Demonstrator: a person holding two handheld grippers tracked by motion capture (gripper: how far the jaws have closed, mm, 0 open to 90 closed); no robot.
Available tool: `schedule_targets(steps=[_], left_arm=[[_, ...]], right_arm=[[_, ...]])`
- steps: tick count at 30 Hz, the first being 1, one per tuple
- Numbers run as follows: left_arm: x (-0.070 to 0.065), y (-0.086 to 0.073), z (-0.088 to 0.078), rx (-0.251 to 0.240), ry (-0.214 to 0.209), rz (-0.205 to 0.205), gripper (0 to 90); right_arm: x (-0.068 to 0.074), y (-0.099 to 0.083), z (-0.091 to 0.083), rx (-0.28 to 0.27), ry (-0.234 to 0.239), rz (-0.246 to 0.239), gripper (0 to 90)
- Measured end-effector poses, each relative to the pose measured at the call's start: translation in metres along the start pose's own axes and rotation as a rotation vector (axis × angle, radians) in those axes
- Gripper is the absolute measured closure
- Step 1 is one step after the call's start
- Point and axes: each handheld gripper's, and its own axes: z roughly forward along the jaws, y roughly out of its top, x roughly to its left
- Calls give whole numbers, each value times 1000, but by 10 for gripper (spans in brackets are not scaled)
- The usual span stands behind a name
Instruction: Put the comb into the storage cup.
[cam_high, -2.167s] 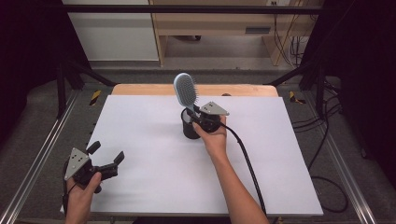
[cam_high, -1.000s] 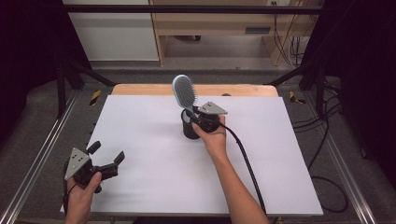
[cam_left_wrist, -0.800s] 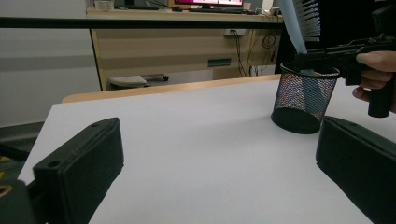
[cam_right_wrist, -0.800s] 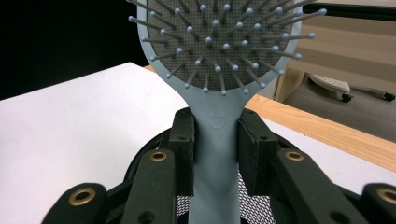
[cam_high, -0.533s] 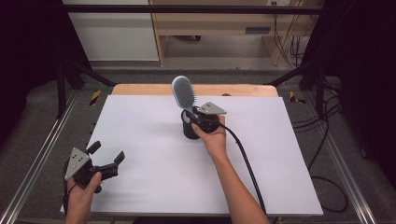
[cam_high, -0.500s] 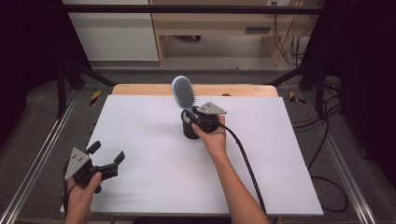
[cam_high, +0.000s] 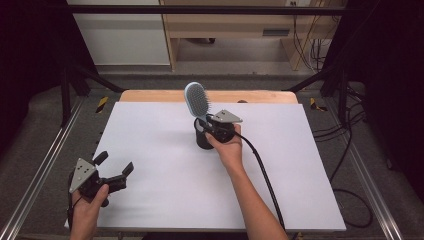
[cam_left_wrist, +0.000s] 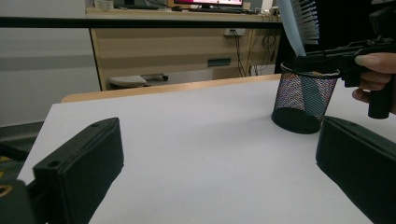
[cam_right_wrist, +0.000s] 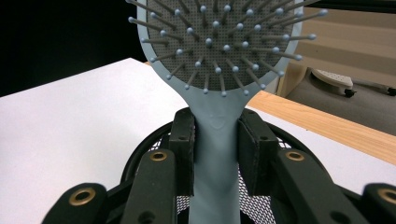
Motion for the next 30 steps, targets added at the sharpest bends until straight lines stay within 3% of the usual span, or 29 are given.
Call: schedule_targets(steps=[30], left_arm=[[0, 0, 0, 0, -1, 1, 9]], right_arm=[[0, -2, 1, 17, 3, 4, 693]])
